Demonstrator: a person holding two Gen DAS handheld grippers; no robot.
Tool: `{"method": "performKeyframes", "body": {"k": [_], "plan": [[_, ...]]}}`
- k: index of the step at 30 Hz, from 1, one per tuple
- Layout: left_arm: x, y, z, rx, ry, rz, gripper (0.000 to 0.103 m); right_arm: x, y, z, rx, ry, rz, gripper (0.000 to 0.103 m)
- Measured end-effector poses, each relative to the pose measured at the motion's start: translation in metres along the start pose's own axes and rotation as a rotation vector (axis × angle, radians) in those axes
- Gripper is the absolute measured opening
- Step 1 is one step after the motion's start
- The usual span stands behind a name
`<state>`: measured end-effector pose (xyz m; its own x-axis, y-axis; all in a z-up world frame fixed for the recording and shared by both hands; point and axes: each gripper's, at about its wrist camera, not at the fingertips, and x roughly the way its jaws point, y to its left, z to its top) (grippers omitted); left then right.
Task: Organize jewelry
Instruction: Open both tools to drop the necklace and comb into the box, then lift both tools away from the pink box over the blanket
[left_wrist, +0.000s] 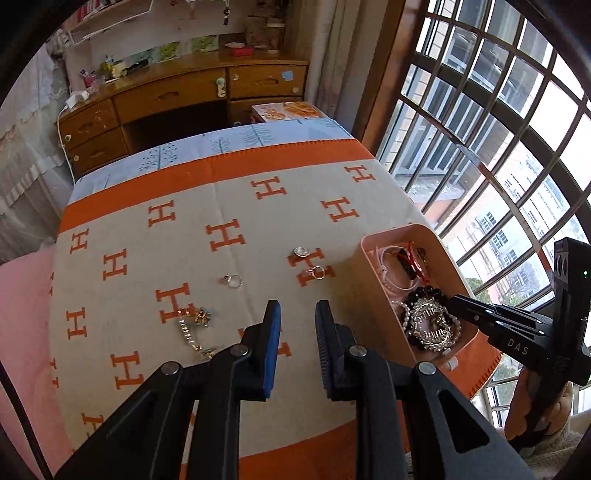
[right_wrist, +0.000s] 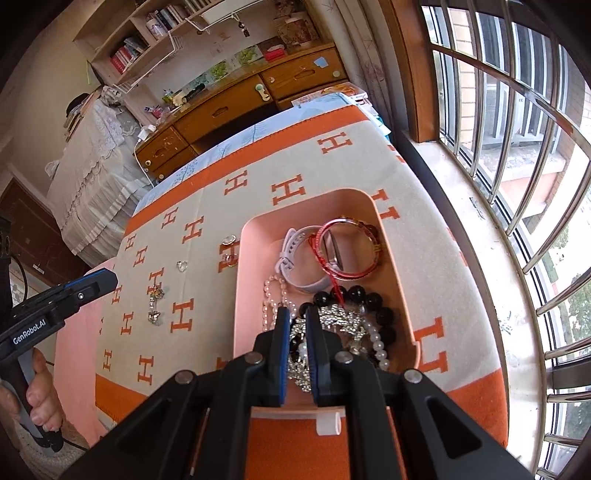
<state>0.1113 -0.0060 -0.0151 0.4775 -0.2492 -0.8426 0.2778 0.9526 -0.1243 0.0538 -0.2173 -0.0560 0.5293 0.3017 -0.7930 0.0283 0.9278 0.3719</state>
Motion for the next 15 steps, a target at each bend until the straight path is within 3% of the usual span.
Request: {"method": "performKeyframes", "body": {"k": [3,5,6,15], "plan": [[-0.009,0.023,-0.008,-0.039,-0.015,0.025,0.026,0.002,0.014,0.000,-0.032,0.009,0.006,0.009],[-0.014,0.039,-0.013,-0.062,-0.027,0.049,0.041,0.005,0.024,0.000,-0.053,0.018,0.011,0.009],[-0.016,0.046,-0.016,-0.072,-0.035,0.062,0.043,0.006,0.030,0.000,-0.065,0.023,0.013,0.009],[-0.022,0.107,-0.041,-0.169,-0.051,0.124,0.044,0.027,0.091,0.003,-0.194,0.085,0.040,0.009]]}}
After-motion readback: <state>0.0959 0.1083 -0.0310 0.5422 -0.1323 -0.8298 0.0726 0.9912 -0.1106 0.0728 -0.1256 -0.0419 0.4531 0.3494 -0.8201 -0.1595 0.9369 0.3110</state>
